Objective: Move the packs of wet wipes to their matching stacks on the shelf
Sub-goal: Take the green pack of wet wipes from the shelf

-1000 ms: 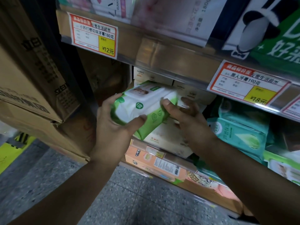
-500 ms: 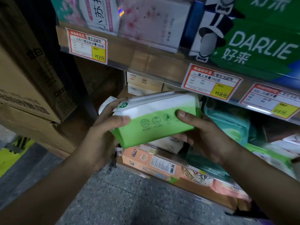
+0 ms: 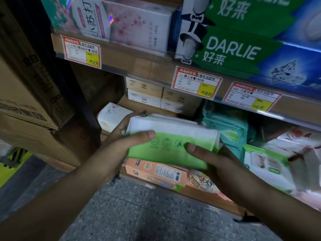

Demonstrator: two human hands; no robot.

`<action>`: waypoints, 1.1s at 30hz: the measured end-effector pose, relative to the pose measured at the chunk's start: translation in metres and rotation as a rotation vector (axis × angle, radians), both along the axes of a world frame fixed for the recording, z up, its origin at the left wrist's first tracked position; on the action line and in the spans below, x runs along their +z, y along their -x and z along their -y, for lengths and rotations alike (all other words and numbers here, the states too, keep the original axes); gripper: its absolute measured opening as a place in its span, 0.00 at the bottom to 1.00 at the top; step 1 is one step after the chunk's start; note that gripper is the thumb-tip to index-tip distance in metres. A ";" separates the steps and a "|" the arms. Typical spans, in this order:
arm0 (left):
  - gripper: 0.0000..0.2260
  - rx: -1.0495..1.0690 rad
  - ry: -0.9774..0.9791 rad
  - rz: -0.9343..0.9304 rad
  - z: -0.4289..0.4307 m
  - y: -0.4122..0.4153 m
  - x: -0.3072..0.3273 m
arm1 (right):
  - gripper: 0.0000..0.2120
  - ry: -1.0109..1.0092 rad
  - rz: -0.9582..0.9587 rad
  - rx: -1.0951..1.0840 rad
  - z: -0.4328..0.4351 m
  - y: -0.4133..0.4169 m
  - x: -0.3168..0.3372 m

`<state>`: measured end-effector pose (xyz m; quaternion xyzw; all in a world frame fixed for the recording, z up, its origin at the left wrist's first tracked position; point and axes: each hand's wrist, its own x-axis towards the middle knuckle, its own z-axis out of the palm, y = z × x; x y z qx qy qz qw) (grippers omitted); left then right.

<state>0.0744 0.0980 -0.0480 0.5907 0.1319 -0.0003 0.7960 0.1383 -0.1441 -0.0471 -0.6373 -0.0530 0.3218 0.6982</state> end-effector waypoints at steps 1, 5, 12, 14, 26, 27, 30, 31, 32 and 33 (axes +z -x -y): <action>0.33 -0.017 -0.079 0.023 0.002 0.002 0.000 | 0.43 0.042 0.071 0.033 0.005 0.003 0.005; 0.44 -0.233 -0.237 0.175 0.019 0.007 0.012 | 0.40 0.151 0.225 0.010 0.033 0.015 0.021; 0.46 -0.283 -0.602 0.489 0.060 0.006 0.014 | 0.52 0.286 0.562 0.017 0.074 0.038 0.021; 0.43 -0.289 -0.680 0.563 0.072 0.005 0.013 | 0.53 0.310 0.615 -0.026 0.087 0.043 0.023; 0.38 -0.238 -0.468 0.255 0.127 -0.009 0.026 | 0.28 0.222 0.289 -0.101 0.137 0.043 0.056; 0.37 -0.244 -0.450 0.210 0.131 -0.011 0.026 | 0.25 0.223 0.237 -0.087 0.143 0.040 0.057; 0.27 -0.264 -0.230 0.044 0.144 -0.022 0.027 | 0.22 0.182 0.022 -0.142 0.162 0.033 0.055; 0.25 -0.259 -0.163 -0.021 0.146 -0.028 0.026 | 0.22 0.167 -0.050 -0.171 0.166 0.030 0.056; 0.24 -0.246 -0.138 -0.089 0.150 -0.033 0.027 | 0.22 0.157 -0.105 -0.198 0.171 0.028 0.057; 0.25 -0.238 -0.155 -0.137 0.156 -0.037 0.028 | 0.23 0.171 -0.156 -0.229 0.171 0.025 0.059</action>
